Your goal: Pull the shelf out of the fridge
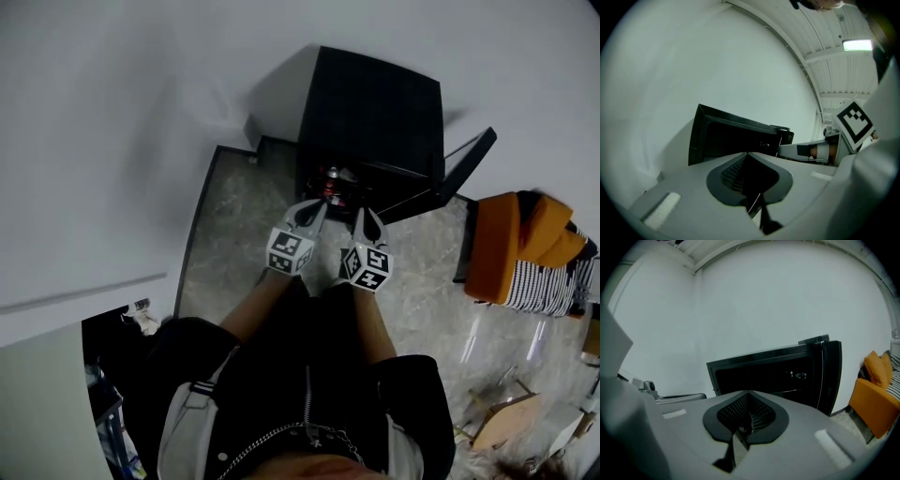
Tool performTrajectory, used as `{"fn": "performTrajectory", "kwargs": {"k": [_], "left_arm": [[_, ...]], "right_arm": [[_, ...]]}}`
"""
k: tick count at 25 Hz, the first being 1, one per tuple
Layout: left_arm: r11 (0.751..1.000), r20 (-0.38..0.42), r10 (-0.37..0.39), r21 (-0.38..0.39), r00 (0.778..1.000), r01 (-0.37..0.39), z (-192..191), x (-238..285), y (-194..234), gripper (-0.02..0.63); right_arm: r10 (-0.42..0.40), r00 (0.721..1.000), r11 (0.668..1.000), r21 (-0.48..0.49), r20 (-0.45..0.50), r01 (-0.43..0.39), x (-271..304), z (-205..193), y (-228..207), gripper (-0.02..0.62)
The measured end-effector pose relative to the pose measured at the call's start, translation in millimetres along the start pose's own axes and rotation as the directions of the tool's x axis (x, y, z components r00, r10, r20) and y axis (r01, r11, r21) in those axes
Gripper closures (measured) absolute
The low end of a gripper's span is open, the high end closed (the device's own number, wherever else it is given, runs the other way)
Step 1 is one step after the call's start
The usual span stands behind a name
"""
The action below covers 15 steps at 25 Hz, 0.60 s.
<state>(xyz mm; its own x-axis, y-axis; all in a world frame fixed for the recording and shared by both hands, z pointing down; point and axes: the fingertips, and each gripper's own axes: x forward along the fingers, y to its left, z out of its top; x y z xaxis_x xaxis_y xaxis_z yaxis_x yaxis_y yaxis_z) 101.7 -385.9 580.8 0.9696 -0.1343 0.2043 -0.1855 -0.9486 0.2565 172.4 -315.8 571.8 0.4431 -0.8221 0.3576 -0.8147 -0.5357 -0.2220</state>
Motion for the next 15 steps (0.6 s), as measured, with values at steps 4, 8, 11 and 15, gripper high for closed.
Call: {"fn": "performTrajectory", "kwargs": {"k": [4, 8, 11, 15], "left_arm": [[1.000, -0.014, -0.019, -0.007, 1.000, 0.019, -5.7, 8.1, -0.6, 0.595], [1.000, -0.020, -0.018, -0.013, 1.000, 0.017, -8.4, 14.0, 0.1, 0.595], [1.000, -0.021, -0.007, -0.005, 1.000, 0.006, -9.6, 16.0, 1.2, 0.595], [0.999, -0.025, 0.032, 0.000, 0.999, -0.032, -7.1, 14.9, 10.8, 0.595]], "right_arm": [[-0.020, 1.000, 1.000, 0.007, 0.001, 0.020, 11.6, -3.4, -9.7, 0.592], [-0.002, 1.000, 1.000, 0.022, -0.004, 0.002, 32.0, -7.8, -14.2, 0.592], [0.008, 1.000, 0.998, 0.057, -0.011, -0.007, 47.9, -12.7, -22.6, 0.592], [0.004, 0.999, 0.997, 0.080, -0.033, -0.001, 70.7, -18.5, -34.6, 0.592]]}}
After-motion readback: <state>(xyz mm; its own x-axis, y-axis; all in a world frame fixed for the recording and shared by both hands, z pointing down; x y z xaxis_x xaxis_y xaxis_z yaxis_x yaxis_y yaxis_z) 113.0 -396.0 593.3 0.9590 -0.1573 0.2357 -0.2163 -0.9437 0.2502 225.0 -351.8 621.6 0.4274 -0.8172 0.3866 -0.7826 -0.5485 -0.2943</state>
